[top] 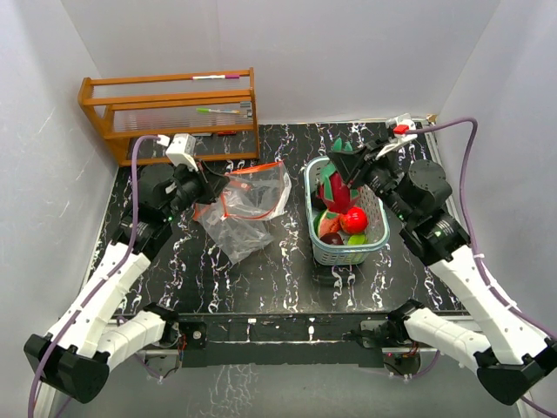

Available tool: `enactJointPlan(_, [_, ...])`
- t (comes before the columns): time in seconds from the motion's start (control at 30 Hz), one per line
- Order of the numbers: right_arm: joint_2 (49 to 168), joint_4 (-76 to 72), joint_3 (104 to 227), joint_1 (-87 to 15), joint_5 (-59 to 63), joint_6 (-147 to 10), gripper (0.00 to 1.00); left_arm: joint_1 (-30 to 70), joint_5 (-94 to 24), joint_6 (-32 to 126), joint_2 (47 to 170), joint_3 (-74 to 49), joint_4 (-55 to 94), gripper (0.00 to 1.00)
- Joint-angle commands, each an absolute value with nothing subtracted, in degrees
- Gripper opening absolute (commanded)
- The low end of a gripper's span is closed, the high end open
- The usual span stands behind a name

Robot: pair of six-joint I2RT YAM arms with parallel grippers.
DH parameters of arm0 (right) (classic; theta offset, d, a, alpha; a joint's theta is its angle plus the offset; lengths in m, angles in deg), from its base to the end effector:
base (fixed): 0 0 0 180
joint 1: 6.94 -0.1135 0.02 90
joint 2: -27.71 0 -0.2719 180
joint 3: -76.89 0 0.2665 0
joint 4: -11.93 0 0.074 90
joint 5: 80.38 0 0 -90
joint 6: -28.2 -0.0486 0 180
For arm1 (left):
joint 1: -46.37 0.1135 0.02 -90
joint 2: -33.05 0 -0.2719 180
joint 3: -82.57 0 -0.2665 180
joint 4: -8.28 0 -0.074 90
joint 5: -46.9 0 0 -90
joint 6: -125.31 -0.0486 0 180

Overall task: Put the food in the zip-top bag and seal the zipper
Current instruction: Pick up the fake fruit from the bin, then place the fake fruit in the zipper food storage bag.

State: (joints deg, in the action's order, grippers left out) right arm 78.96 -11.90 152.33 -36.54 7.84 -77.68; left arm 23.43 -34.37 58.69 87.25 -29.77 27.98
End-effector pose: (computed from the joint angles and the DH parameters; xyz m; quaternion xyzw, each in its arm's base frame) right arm 0.1866 0.1077 0.4355 -0.0951 0.6984 0.2843 0.6499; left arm 0.2195 -0.1009 0.3828 0.0480 0.7426 -0.3139 0.5897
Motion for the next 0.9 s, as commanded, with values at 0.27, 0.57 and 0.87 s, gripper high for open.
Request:
enactJointPlan(0.27, [86.90,29.90,155.65,-42.59,-2.95,-85.25,0.08,23.70,-28.37,60.99,92.70,-21.28,34.58,0.00])
enactJointPlan(0.57, [95.67,37.20,158.66,-61.15,9.04,-71.40,0.08,23.56,-26.58,63.84,96.98,-18.42,37.26,0.00])
enactJointPlan(0.87, [105.67,52.10,156.74,-79.09,37.75,-40.23,0.08,23.60,-20.83,67.17,97.49,-17.18,36.67,0.00])
